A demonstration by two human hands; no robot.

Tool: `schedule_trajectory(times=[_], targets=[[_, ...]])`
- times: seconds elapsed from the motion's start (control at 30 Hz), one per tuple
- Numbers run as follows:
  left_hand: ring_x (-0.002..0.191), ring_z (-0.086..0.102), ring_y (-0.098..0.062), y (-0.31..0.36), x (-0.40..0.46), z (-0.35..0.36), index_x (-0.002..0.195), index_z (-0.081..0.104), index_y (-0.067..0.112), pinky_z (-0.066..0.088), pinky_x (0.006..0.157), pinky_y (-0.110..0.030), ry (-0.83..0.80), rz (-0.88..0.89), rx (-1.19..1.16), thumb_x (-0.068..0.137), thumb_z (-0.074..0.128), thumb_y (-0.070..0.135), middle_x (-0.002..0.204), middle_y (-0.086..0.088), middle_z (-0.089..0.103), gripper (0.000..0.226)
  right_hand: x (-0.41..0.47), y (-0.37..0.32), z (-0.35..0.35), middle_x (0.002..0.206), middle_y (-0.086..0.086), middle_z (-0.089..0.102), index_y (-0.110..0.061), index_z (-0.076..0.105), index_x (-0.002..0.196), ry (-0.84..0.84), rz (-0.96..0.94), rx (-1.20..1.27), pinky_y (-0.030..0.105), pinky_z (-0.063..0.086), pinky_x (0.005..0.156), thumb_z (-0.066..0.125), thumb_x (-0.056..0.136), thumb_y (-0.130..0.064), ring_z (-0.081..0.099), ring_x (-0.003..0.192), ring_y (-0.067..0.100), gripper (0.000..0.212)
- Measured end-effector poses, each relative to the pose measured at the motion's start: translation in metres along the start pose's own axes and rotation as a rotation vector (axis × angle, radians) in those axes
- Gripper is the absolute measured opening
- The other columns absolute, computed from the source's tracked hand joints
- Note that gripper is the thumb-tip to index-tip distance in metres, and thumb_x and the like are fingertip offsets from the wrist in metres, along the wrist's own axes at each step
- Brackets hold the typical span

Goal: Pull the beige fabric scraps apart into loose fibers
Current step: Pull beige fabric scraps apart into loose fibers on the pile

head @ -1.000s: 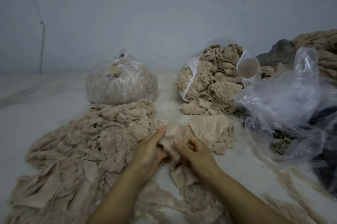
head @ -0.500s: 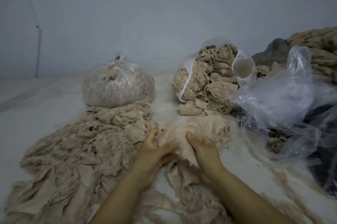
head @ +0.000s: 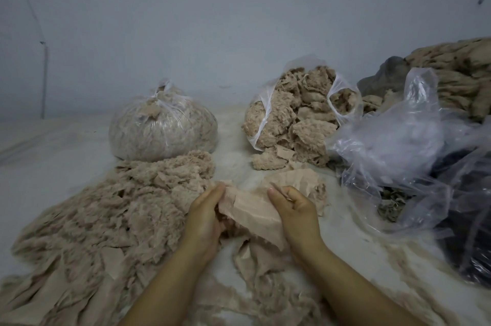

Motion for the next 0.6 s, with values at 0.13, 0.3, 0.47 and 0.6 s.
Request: schedule_trajectory(times=[0.13,0.3,0.47,0.6], targets=[[0.054,0.061,-0.017,-0.002,0.001,0.003,0.085,0.068,0.003,0.049,0.049,-0.023,0.061,0.033,0.07,0.092,0.058,0.017,0.069,-0.012,0.066,0.018,0.0,0.0,-0.002,0.07,-0.004,0.068,-0.012,0.073,0.079,-0.024,0.022,0.065,0.015,0.049,0.06,0.066,0.088,-0.013,0.061,0.066,0.006,0.012],[0.053,0.05,-0.018,-0.006,0.006,-0.002,0.08,0.062,0.005,0.04,0.044,-0.022,0.182,0.178,0.243,0.097,0.049,0.015,0.065,-0.009,0.057,0.024,0.004,-0.001,-0.006,0.076,-0.006,0.075,-0.021,0.075,0.08,0.086,0.008,0.124,0.013,0.051,0.061,0.067,0.086,-0.008,0.068,0.07,0.002,0.016],[0.065,0.045,-0.017,0.01,0.026,0.02,0.074,0.053,0.004,0.029,0.06,-0.03,0.188,0.485,0.709,0.097,0.047,0.015,0.066,0.0,0.05,0.025,0.036,-0.017,-0.011,0.067,-0.02,0.069,-0.024,0.073,0.074,0.127,-0.079,-0.024,0.008,0.047,0.063,0.072,0.083,-0.013,0.06,0.065,-0.013,0.014],[0.061,0.041,-0.013,0.015,0.053,0.048,0.065,0.039,0.021,0.024,0.054,-0.033,0.116,0.476,0.927,0.099,0.042,0.022,0.063,0.006,0.044,0.034,0.078,-0.026,-0.032,0.076,-0.024,0.071,-0.025,0.075,0.08,0.171,-0.045,-0.166,0.006,0.047,0.068,0.074,0.082,-0.021,0.061,0.07,-0.014,0.004]])
Point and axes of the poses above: each hand's wrist, its own x-axis towards the middle knuckle, its own z-axis out of the palm, y = z × x, the point moved 3 cm from there along x, towards the middle knuckle
